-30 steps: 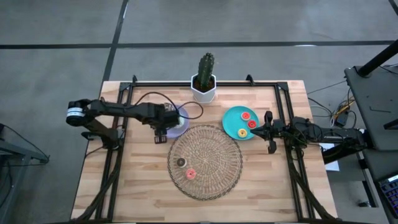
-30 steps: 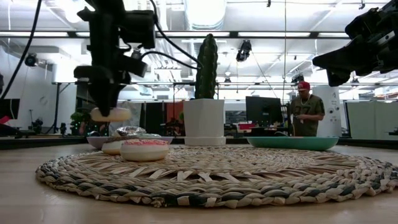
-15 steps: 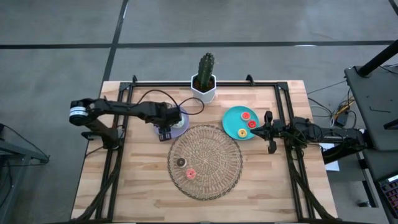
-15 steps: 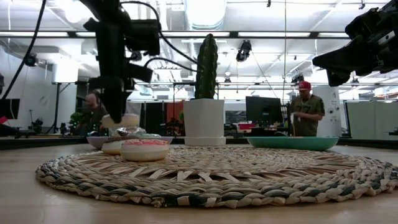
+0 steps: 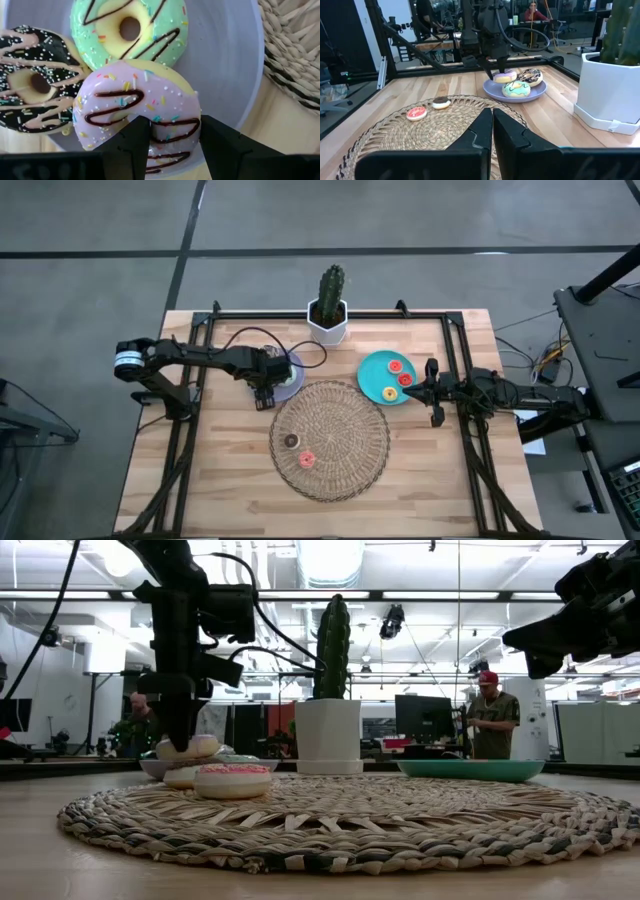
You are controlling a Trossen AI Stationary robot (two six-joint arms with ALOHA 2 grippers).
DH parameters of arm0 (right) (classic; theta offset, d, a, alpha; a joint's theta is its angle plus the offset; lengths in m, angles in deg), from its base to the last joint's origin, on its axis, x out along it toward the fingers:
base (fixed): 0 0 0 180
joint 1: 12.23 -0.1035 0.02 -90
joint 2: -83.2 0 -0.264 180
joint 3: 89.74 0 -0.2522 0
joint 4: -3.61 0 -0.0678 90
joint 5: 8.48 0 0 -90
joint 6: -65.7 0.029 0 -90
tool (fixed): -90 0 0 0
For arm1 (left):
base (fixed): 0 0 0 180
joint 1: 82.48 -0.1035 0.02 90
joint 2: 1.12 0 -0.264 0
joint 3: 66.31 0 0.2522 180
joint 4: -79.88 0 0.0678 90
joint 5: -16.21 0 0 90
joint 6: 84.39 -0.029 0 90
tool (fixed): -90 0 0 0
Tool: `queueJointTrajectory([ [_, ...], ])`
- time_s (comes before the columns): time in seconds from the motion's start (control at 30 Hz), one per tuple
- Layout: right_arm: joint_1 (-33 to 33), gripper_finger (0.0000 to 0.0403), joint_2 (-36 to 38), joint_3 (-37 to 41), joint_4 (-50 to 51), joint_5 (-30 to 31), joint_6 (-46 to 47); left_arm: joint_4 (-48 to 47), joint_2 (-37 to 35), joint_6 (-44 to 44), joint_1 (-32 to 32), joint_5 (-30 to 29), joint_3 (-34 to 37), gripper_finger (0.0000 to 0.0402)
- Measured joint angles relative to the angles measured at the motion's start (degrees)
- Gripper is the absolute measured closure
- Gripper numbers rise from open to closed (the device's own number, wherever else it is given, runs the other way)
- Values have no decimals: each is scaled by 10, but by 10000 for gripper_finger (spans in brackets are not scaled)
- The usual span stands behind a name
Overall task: Pick & Place donuts
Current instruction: Put the large purple donut on the purple plate
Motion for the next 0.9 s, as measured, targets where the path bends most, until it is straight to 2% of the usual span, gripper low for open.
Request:
queueJointTrajectory([
  [0.13,0,394,0,0,0,0,0,0,2,12,-1,20,0,264],
  [0.63,0,394,0,0,0,0,0,-5,2,41,-2,25,4,264],
  [0.9,0,394,0,0,0,0,0,-8,2,54,-2,49,4,264],
])
